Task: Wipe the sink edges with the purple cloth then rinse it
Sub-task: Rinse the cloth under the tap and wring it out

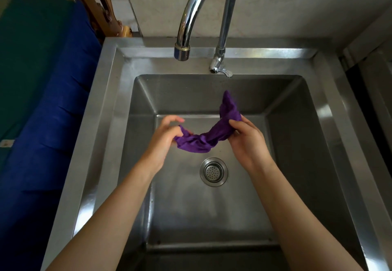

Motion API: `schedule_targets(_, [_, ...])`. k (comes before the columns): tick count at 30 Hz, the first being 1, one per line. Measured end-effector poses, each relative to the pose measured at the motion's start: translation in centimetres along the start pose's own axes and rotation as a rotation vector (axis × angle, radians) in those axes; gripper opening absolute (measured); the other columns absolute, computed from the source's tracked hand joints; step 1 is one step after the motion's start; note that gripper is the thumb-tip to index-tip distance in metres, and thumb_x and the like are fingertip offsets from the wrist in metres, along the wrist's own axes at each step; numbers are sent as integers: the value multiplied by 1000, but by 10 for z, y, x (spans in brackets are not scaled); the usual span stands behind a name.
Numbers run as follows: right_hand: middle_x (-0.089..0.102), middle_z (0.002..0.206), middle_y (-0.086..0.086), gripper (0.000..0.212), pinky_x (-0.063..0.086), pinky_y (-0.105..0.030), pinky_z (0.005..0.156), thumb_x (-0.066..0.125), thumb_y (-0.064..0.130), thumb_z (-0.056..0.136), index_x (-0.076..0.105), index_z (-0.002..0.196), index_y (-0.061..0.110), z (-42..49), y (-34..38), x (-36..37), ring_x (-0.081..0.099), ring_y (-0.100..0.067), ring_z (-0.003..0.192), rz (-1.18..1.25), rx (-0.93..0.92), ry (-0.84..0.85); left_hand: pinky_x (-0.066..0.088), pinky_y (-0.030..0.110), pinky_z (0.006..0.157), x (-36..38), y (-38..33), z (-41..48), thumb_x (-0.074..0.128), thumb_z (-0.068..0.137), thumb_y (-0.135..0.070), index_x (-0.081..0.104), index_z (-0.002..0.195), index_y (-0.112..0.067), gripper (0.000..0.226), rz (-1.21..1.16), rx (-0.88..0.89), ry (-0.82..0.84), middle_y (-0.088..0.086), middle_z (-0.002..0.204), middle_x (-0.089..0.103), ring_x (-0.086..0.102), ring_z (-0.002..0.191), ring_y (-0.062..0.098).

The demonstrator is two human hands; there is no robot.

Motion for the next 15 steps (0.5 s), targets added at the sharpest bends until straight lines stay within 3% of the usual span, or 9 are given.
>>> schedule_targets(3, [63, 81, -9, 18, 52, -25, 76, 48, -5, 88, 56, 103, -2, -5, -7, 16, 60, -18, 78, -21, 32, 49, 43, 17, 82, 24, -7, -2, 64, 65, -34, 62, 88, -29, 24, 263, 74, 124, -4, 89, 70, 63, 89, 9])
schedule_targets(5, [60, 92, -14, 19, 50, -28, 87, 47, 3, 91, 52, 109, -2, -8, -10, 28, 58, -22, 89, -3, 57, 101, 46, 22, 87, 37, -7, -3, 73, 71, -33, 58, 88, -30, 23, 369, 138, 118, -9, 91, 68, 64, 90, 10])
schedule_targets(8, [62, 100, -17, 18, 51, -25, 88, 45, 0, 93, 52, 109, -2, -12, -4, 29, 62, -22, 94, -22, 69, 33, 52, 31, 82, 39, -1, -2, 74, 74, -20, 56, 91, -27, 25, 231, 165, 23, -6, 91, 69, 66, 82, 8])
schedule_targets(11, [64, 100, -10, 23, 53, -21, 81, 57, -1, 88, 53, 111, 2, -15, 11, 23, 63, -18, 92, -476, -58, -15, 49, 28, 81, 37, -1, -4, 61, 87, -6, 60, 96, -21, 17, 140, 191, -17, -3, 88, 68, 64, 77, 3])
schedule_targets(13, [66, 98, -2, 25, 52, -17, 73, 66, 15, 84, 59, 107, 7, -16, 14, 24, 63, -12, 89, -892, -103, -10, 47, 27, 77, 37, -3, -8, 56, 91, -12, 62, 96, -21, 12, 149, 203, -49, -1, 84, 68, 62, 77, 7])
schedule_targets(15, [68, 90, 1, 19, 49, -18, 69, 69, 26, 82, 64, 96, 13, -17, 8, 25, 63, -10, 81, -1049, -97, 29, 47, 27, 74, 37, -6, -11, 55, 92, -20, 63, 94, -26, 10, 154, 205, -60, 2, 83, 69, 61, 76, 9])
Point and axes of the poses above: each hand's wrist, its own z-axis towards the middle knuckle, its own x-axis out of the palm, y = z × x, the point moved 8 cm from there along z, towards the middle knuckle
